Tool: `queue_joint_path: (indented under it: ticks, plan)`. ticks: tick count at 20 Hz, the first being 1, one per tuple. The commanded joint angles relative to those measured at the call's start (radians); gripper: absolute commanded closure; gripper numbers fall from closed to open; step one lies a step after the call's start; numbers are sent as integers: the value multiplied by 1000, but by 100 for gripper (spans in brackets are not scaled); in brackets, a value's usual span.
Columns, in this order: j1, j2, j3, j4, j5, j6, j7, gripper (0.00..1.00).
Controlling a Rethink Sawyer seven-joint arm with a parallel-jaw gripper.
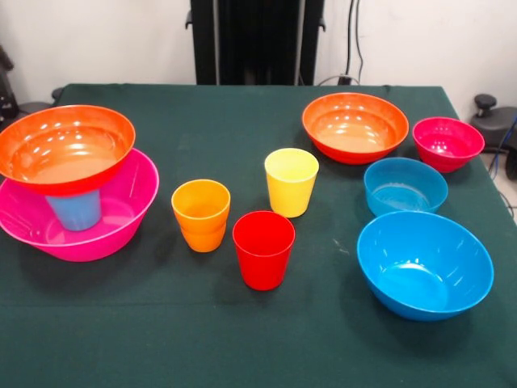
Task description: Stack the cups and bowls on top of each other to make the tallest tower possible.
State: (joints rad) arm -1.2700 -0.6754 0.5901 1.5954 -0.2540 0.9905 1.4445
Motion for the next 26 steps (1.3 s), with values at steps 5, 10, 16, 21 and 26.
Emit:
queue_joint_path:
  ticks: [5,10,16,21,26]
  plan:
    - [20,-326,70,409,50,-150,-1,0]
    - [45,-396,92,543,72,-279,41,0]
    - [136,-399,66,624,55,-441,143,0]
    - [258,-342,-9,616,-46,-590,175,0]
    - [411,-312,-109,602,-109,-678,210,0]
